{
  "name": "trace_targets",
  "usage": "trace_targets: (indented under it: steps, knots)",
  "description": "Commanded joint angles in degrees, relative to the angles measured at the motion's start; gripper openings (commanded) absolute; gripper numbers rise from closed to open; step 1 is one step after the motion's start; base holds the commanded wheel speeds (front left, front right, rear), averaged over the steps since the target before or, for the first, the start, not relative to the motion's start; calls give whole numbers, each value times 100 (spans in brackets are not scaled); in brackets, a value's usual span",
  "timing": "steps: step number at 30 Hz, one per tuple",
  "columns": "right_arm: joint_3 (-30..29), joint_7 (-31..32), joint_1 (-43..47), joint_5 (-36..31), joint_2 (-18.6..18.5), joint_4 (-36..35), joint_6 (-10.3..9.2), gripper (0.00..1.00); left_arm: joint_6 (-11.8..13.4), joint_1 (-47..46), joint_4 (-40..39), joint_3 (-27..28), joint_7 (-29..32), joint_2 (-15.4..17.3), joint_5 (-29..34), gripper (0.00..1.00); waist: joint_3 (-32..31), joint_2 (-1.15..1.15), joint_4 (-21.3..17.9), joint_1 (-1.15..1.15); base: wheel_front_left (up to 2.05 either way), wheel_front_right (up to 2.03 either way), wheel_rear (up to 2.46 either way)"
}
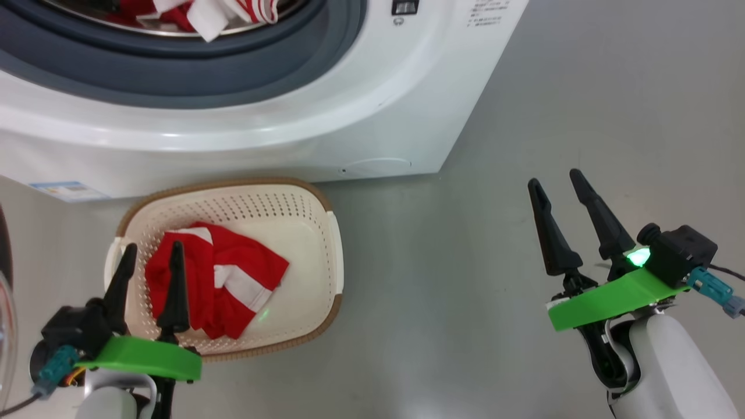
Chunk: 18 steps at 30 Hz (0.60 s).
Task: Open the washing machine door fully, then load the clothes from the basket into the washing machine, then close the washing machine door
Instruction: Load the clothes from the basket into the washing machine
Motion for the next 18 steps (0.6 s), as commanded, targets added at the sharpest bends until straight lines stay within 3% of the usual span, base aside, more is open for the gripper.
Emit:
trace_targets:
  steps: [1,18]
  knots:
    - [114,-27,-69,-51,35,-163,9,100,-16,-147,-3,155,-30,175,-41,100,196,0,-8,0,0,0,0]
    - [129,-27,-415,-106,112,-290,9,100,-18,-1135,1537,-153,-30,486,-432,100,982,0,-92,0,0,0,0]
